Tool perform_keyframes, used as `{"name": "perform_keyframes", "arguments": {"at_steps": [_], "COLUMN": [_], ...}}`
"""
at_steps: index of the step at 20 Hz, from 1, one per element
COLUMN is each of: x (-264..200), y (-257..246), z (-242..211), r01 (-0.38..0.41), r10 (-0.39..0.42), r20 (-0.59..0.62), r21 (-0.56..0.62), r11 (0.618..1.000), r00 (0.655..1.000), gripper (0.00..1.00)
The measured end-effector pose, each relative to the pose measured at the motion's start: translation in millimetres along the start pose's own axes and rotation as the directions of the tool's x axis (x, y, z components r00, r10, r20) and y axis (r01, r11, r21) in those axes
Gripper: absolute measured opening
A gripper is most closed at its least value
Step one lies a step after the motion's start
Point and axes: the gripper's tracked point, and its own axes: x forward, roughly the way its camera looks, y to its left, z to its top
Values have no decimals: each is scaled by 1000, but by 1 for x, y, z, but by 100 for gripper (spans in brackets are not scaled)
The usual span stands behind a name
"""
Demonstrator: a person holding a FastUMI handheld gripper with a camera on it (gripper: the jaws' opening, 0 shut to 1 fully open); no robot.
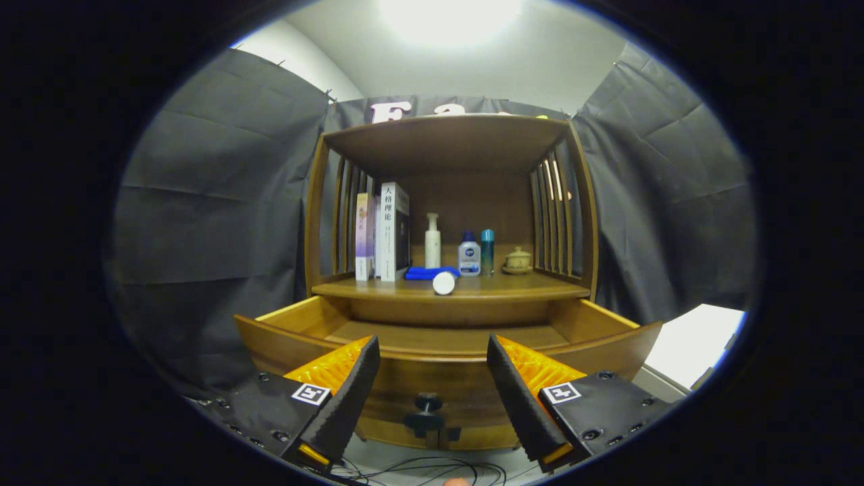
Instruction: Pull open the drawer, take out the items inside it, and place them on the countertop above the cabinet.
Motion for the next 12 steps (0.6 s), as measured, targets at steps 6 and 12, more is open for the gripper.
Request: {"name": "perform_keyframes", "arguments": {"at_steps": [6, 12], "x": [11, 23], "y": [10, 8], "z": [-32, -39], "r01": [-28, -9], "r10": [27, 7], "r20": [-77, -100], "r21": [-20, -27], "r11": [999, 1000], "r00": [997, 995], "gripper": [99, 95]}}
